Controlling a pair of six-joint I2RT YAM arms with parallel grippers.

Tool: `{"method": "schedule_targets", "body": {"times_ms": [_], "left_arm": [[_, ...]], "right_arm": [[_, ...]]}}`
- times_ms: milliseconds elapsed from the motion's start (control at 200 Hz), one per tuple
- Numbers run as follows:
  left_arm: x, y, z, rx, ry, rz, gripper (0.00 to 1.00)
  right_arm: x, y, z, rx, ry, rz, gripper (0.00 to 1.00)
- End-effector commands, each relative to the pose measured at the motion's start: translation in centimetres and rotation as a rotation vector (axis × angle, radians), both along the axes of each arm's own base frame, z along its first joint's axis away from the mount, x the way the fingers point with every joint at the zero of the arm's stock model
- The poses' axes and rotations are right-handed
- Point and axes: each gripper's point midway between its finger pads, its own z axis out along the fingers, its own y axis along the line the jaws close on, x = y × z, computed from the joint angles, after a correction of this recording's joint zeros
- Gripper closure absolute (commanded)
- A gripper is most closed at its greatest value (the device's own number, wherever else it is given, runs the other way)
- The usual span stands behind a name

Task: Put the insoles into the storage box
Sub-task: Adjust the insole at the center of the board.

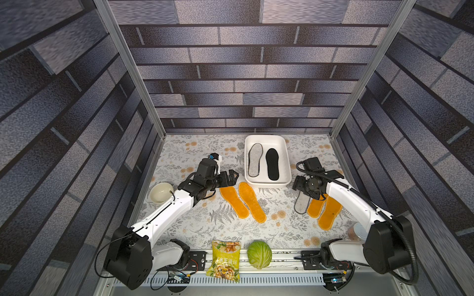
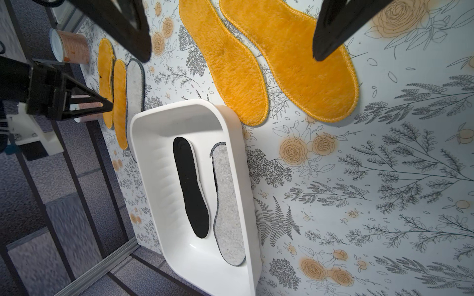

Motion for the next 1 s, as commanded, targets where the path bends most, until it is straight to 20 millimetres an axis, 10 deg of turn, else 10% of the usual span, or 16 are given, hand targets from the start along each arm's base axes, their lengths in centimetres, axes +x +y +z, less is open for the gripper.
{"method": "schedule_targets", "body": {"times_ms": [0, 997], "left_arm": [[0.5, -1.0, 1.7, -0.047, -0.025, -0.023, 0.0], [-0.6, -1.4, 1.8, -0.022, -0.047, -0.063, 0.0]], "right_arm": [[-1.0, -0.8, -1.5, -0.008, 0.036, -0.074, 0.19], [1.8, -2.4, -6.2, 0.101, 0.077, -0.1, 0.18]]}}
